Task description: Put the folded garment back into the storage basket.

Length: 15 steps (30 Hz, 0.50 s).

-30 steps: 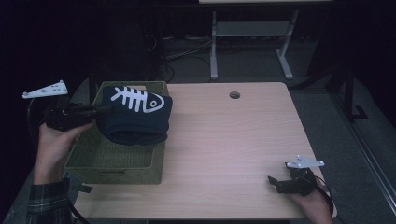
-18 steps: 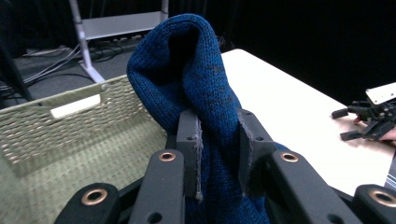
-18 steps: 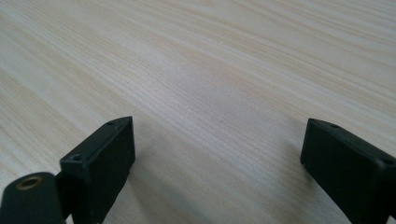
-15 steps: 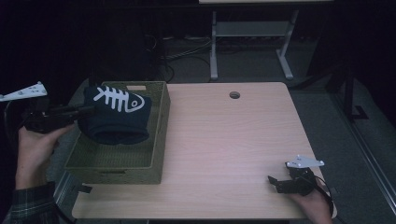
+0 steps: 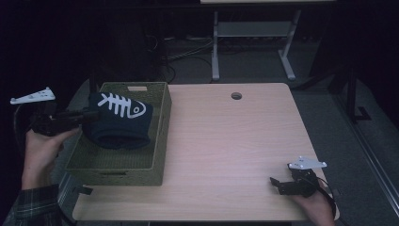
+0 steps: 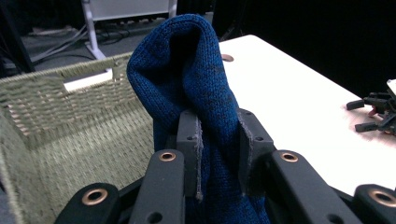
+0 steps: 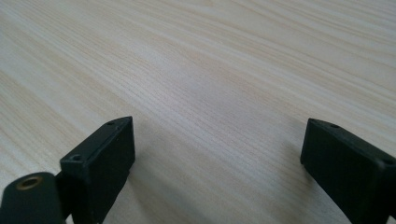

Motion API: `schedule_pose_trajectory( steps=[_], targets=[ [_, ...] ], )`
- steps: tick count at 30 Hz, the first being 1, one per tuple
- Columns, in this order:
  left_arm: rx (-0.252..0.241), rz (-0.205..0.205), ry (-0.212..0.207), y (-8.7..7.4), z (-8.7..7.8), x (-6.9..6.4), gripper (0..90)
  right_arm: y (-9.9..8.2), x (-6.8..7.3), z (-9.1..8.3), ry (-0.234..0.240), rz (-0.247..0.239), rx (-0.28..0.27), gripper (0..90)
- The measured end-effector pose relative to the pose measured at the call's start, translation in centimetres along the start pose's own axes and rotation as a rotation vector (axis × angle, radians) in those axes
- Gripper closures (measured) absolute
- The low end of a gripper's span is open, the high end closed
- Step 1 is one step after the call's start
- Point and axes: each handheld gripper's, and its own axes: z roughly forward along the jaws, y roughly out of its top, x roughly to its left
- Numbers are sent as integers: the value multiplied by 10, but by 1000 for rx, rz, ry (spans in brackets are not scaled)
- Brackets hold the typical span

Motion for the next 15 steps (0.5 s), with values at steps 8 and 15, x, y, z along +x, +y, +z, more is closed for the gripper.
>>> schedule_pose_trajectory(
  steps=[8, 15],
  targets=[
    [20, -21, -31, -8, 21, 3, 735, 0, 0, 0, 0, 1, 0, 97],
    [43, -42, -49, -16, 34, 7, 735, 0, 0, 0, -1, 0, 0, 97]
  ],
)
